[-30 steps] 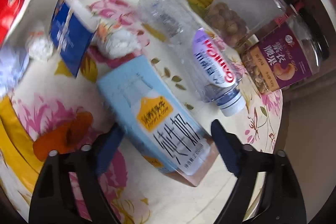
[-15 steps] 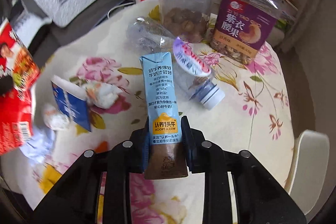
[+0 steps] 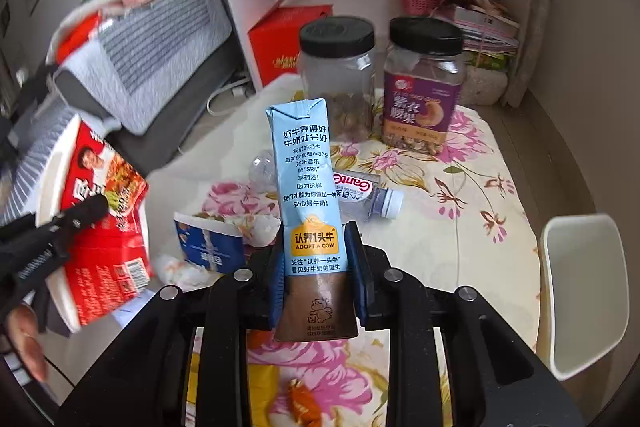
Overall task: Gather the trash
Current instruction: 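Drop the milk carton into the wastebasket by opening the right tool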
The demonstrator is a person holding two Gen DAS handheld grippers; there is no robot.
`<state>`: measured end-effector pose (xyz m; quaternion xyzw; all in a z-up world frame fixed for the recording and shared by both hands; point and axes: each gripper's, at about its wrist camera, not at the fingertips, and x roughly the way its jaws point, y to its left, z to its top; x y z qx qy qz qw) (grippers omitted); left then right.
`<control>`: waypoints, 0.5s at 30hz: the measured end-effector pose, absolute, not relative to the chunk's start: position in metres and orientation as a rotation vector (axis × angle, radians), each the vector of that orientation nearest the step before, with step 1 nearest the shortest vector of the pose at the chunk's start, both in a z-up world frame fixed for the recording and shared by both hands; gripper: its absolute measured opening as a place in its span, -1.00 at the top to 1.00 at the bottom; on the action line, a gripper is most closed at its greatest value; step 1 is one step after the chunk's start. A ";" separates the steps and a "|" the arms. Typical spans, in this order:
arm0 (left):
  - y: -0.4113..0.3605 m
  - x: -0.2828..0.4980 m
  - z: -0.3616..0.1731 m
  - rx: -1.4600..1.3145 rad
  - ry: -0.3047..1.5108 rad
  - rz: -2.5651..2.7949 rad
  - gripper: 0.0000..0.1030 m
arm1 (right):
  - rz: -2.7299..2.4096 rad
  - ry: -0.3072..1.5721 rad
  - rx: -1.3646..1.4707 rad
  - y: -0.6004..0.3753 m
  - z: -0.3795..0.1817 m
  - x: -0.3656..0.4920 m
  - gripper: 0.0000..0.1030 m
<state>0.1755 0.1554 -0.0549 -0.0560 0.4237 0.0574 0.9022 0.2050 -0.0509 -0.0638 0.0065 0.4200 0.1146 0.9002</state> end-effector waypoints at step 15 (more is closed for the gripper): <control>0.107 0.176 -0.047 -0.143 0.823 0.110 0.43 | 0.162 0.777 0.084 -0.103 -0.056 0.184 0.50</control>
